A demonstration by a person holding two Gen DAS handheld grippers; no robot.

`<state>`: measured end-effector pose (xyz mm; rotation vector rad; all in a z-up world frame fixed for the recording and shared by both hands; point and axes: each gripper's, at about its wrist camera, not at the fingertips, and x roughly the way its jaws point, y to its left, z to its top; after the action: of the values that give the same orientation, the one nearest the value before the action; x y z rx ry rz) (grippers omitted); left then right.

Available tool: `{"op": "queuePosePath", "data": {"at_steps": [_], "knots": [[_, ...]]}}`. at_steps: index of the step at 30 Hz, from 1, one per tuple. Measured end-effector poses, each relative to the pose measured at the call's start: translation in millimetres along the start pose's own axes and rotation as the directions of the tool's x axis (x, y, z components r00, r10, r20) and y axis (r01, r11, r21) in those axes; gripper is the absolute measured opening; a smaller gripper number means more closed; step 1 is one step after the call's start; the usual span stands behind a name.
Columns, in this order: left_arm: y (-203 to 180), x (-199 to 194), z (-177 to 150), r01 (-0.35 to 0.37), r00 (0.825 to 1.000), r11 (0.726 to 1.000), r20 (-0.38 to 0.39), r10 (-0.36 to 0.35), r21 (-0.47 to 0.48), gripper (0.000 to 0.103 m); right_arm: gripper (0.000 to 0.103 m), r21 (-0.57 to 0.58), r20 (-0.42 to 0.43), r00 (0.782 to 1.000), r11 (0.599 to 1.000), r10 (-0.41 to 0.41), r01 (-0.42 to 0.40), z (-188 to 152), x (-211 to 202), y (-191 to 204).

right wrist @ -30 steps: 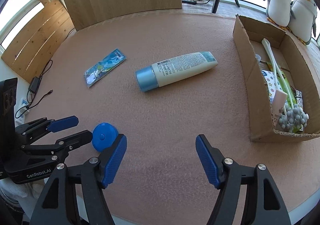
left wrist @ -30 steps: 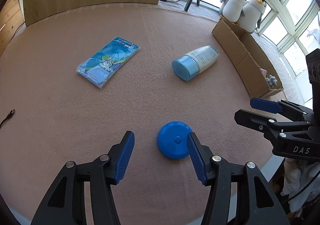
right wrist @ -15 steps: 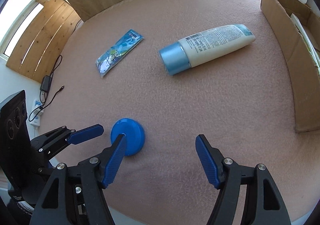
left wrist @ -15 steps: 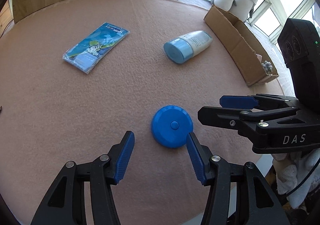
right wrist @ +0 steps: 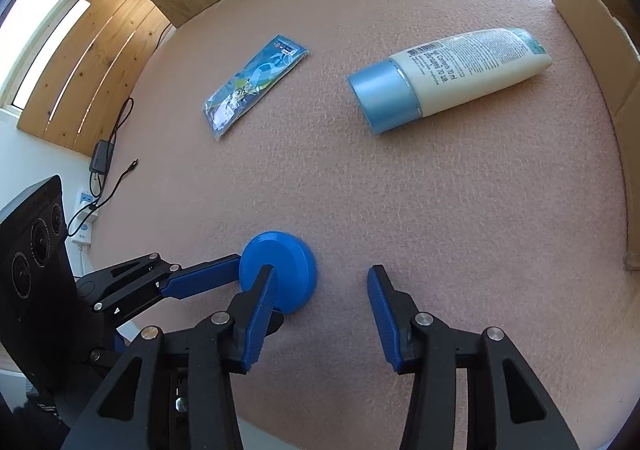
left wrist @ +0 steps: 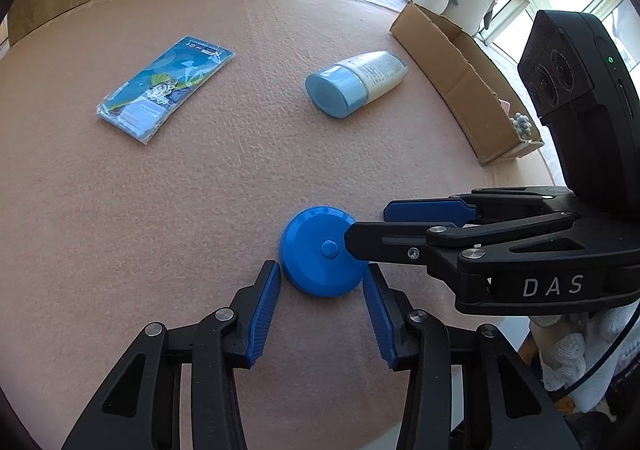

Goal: Organize objects
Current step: 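Close both grippers on the blue round tape measure from either side, then lift the tape measure with both grippers and carry it over the box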

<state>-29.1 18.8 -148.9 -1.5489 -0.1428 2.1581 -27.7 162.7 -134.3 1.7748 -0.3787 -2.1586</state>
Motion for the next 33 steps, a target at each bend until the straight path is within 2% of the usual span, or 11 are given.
{"op": "queuePosePath", "data": {"at_steps": [5,9,13,23,33], "knots": [[-2.7,1.3,1.8,-0.001,1.0,1.0,0.0,0.001,0.012,0.044,0.035,-0.008,-0.004,1.0,1.0,0.001,-0.001,0.2,1.8,2.1],[-5.8,2.2,2.5,-0.005,1.0,1.0,0.003,0.005,0.023,0.042,0.023,-0.008,-0.013,1.0,1.0,0.026,-0.026,1.3,4.0,3.1],[-6.1,3.1,0.8,-0.005,1.0,1.0,0.008,0.004,0.016,0.042,0.018,-0.026,-0.018,0.999,0.999,0.029,-0.029,3.1,4.9,6.7],[-7.2,-1.7,2.0,-0.012,0.999,1.0,0.032,0.011,0.013,0.036,0.018,-0.067,0.03,0.999,0.997,-0.024,0.026,0.9,-5.8,16.4],[-30.6,-7.8,22.6,-0.012,0.997,0.999,0.073,0.009,0.049,0.035,0.018,-0.086,0.109,0.992,0.993,-0.067,0.076,3.0,-33.8,13.8]]}}
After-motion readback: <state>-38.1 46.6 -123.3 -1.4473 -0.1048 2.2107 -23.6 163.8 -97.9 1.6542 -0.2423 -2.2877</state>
